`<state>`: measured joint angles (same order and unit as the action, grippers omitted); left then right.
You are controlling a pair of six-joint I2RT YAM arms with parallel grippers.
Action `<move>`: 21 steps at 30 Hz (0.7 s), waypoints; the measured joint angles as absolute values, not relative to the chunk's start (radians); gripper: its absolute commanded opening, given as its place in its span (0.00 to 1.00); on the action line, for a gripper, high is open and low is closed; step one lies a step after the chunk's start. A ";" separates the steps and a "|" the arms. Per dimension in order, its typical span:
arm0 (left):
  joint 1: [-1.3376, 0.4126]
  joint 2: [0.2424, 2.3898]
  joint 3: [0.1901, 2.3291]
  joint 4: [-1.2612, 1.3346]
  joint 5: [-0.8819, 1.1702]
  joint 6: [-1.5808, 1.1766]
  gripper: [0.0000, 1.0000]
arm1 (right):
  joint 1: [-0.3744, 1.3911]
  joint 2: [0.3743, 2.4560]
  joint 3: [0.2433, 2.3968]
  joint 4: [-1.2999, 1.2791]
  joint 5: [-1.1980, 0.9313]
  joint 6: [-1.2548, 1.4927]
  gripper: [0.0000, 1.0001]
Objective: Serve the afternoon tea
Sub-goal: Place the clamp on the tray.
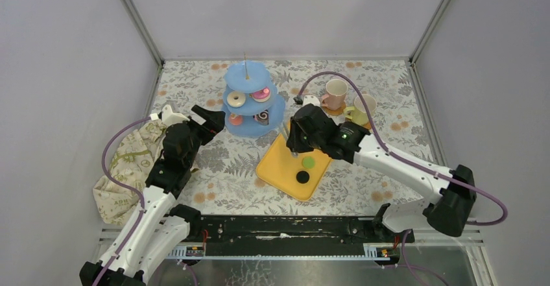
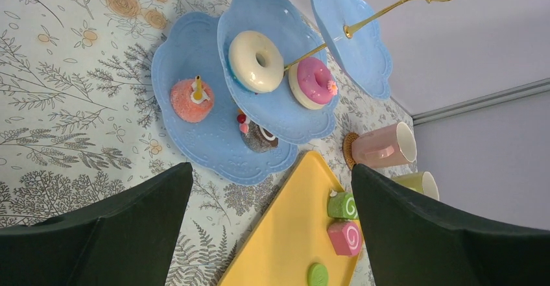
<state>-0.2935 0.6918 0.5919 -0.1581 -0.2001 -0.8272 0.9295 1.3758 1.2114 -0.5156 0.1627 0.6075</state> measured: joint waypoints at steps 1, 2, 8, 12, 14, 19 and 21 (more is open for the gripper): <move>-0.294 0.692 0.592 -0.158 -0.199 -0.827 1.00 | 0.929 1.355 1.194 -0.517 0.179 0.610 0.22; -0.294 0.692 0.592 -0.157 -0.199 -0.828 1.00 | 0.929 1.335 1.178 -0.518 0.197 0.611 0.22; -0.294 0.701 0.588 -0.148 -0.191 -0.828 1.00 | 0.930 1.190 1.058 -0.527 0.290 0.617 0.22; -0.294 0.704 0.579 -0.143 -0.187 -0.832 1.00 | 0.930 1.126 0.991 -0.542 0.327 0.627 0.22; -0.294 0.706 0.577 -0.142 -0.185 -0.833 0.99 | 0.930 1.095 0.955 -0.550 0.343 0.635 0.22; -0.294 0.719 0.577 -0.126 -0.180 -0.836 0.98 | 0.930 1.010 0.874 -0.592 0.384 0.666 0.21; -0.294 0.724 0.577 -0.123 -0.176 -0.838 0.97 | 0.930 0.977 0.843 -0.613 0.403 0.685 0.21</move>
<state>-0.2935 0.7238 0.5770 -0.1226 -0.1764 -0.8379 0.9298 0.9768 0.8429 -0.6128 0.4026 0.6853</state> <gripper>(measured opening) 0.986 0.268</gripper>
